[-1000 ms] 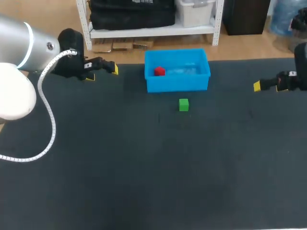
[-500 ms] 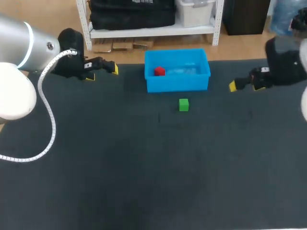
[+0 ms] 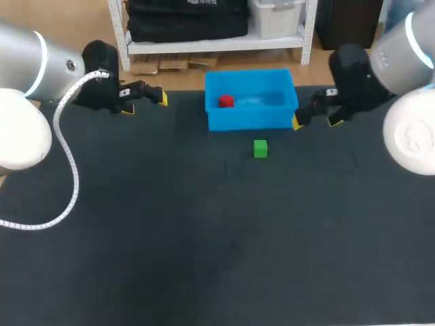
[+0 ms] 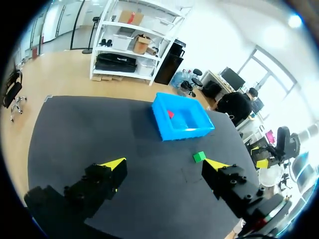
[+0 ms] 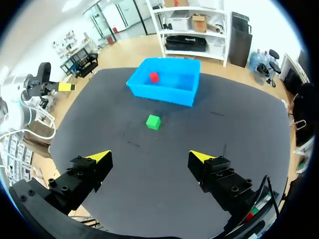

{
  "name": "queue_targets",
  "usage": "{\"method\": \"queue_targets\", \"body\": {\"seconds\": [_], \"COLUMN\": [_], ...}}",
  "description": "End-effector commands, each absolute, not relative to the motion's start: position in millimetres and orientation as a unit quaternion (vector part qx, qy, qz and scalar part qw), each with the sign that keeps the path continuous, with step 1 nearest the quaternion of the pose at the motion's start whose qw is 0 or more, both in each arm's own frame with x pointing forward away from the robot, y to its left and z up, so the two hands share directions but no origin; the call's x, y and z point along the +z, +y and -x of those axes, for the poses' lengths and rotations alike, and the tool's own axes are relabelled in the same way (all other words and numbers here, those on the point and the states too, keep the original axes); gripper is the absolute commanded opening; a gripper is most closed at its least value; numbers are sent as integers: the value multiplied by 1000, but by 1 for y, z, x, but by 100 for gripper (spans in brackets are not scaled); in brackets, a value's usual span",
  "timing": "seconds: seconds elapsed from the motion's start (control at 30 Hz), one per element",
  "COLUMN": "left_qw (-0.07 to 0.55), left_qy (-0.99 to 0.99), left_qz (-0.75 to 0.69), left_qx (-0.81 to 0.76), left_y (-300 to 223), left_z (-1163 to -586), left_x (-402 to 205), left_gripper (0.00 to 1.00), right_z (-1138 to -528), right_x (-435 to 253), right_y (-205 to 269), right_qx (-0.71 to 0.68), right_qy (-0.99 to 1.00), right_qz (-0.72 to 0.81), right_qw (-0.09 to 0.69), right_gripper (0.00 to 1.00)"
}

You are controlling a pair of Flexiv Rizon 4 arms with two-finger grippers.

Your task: Use the left arm to pick the red cube and place it into the blue plastic box first, then use the right arm to grasp the green cube and put it into the same blue plastic box after the first action is fully finished.

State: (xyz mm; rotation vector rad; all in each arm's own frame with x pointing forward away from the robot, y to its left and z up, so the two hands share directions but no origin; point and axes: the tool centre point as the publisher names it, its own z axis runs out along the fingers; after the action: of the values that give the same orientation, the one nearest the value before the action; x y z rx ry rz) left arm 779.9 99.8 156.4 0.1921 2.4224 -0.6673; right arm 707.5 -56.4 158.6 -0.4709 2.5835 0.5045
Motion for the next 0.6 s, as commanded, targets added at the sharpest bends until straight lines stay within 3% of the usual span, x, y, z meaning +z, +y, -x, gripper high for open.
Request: {"method": "queue_targets", "body": {"seconds": [0.03,0.6], "left_qw": [308,308], "left_qy": [913,913], "left_qz": [-74,-74], "left_qx": [-256,-256], "left_y": [101,101], "left_z": [-779,-779], "left_x": [155,155], "left_gripper": [100,100], "right_z": [-713,-720], "right_x": [158,148], "right_y": [-40,-6], "right_qx": [156,110], "right_qy": [948,968], "right_qz": [167,150], "right_qw": [220,170], "right_gripper": [100,100]}}
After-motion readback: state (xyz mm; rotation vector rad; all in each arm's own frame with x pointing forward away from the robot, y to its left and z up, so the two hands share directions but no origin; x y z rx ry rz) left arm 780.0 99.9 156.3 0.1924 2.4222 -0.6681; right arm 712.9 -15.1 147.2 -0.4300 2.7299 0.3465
